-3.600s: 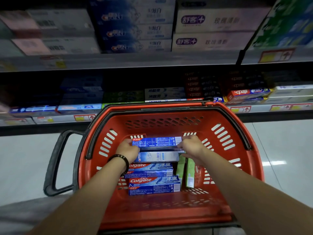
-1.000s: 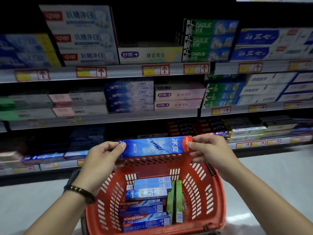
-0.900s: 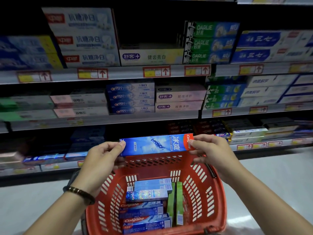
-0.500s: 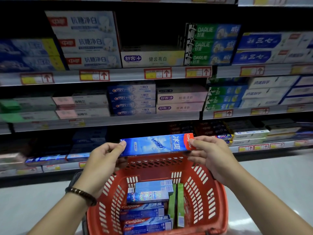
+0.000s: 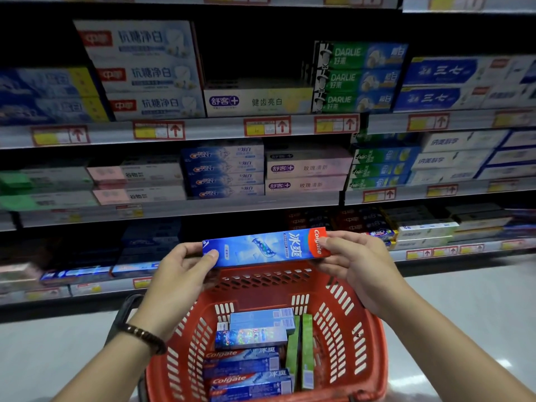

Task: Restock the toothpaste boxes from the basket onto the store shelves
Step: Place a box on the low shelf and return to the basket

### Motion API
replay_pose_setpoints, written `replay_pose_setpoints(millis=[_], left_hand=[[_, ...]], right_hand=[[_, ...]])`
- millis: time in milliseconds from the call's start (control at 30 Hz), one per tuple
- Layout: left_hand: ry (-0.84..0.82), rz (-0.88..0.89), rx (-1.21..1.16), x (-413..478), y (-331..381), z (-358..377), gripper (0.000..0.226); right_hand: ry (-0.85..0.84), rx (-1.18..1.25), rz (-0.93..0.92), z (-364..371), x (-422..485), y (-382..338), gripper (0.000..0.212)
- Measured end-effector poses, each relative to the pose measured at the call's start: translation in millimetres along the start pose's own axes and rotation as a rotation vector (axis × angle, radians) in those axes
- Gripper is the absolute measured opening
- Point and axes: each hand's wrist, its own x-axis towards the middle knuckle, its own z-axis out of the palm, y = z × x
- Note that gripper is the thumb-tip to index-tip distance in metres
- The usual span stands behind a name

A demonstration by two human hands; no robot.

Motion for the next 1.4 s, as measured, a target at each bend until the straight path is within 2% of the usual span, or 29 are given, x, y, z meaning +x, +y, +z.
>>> replay_pose_setpoints(millis=[67, 167, 267, 367, 533, 800, 900, 1067, 1267, 1400], left_hand=[[0.029, 0.073, 0.184, 1, -3, 0, 0.030], [0.092, 0.235, 0.546, 0, -9, 1, 0.056], [0.061, 0.466, 0.772, -5, -9, 5, 0.063], [0.000, 0.621, 0.916, -11, -6, 12, 0.066], [-0.050, 0.758, 1.013, -18, -6, 26, 0.075], [-0.022, 0.803, 1.126, -18, -3, 33, 0.071], [-0.034, 0.806, 1.103, -18, -3, 33, 0.065], [-0.060, 0.785, 1.026, -16, -5, 34, 0.062], [-0.059, 0.782, 0.943, -12, -5, 29, 0.061], [-0.042, 0.795, 0.883, -11, -2, 26, 0.060]], right_hand=[[0.025, -0.016, -0.036, 4, 0, 1, 0.011], [0.064, -0.096, -0.090, 10, 2, 9, 0.021], [0.096, -0.210, -0.130, 16, 3, 20, 0.022], [0.096, -0.251, -0.138, 23, 2, 28, 0.022], [0.082, -0.293, -0.191, 35, -2, 34, 0.021], [0.100, -0.299, -0.228, 46, -9, 37, 0.022], [0.102, -0.307, -0.227, 49, -10, 38, 0.029], [0.072, -0.311, -0.254, 50, -15, 35, 0.026], [-0.041, -0.193, -0.244, 49, -17, 32, 0.051], [-0.077, -0.150, -0.232, 46, -15, 32, 0.045]])
